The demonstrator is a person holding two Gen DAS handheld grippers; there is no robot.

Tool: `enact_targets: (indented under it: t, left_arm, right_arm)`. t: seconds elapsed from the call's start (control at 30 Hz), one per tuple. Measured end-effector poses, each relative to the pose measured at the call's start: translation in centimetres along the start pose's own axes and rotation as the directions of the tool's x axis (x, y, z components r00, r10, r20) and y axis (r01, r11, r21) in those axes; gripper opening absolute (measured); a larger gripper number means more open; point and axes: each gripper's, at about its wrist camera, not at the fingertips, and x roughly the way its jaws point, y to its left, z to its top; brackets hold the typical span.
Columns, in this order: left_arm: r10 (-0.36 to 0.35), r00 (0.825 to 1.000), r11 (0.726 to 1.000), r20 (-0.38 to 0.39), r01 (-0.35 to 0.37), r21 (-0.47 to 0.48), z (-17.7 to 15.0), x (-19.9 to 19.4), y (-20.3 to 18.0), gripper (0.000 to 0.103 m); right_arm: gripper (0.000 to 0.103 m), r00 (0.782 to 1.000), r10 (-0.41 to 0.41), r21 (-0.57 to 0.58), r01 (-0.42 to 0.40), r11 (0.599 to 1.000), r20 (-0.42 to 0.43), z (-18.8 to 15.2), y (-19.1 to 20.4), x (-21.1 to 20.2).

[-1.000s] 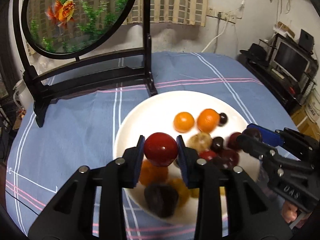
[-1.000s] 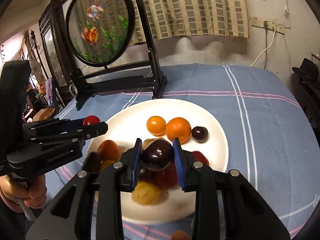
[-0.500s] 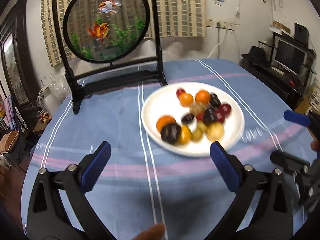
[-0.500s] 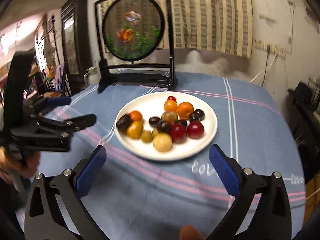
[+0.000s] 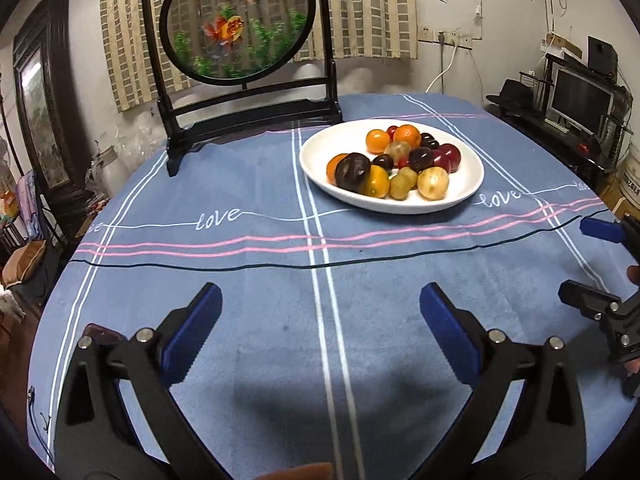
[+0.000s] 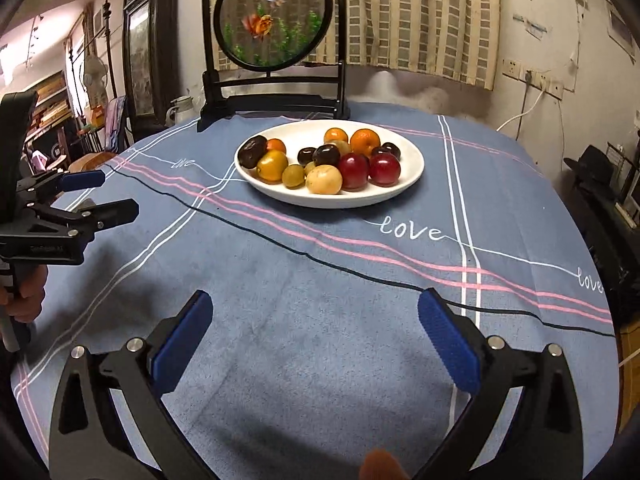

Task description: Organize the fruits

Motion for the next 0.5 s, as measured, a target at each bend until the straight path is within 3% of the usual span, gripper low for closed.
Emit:
enact_targets:
  t: [0.5]
  left_arm:
    - [-0.010, 1.000, 1.000, -0.025, 0.011, 0.013, -0.65, 0.48, -0.14, 0.101]
  right_arm:
    - [0.102, 1.000, -0.007, 0.001, 0.007, 1.000, -0.009, -0.18, 0.16, 0.10]
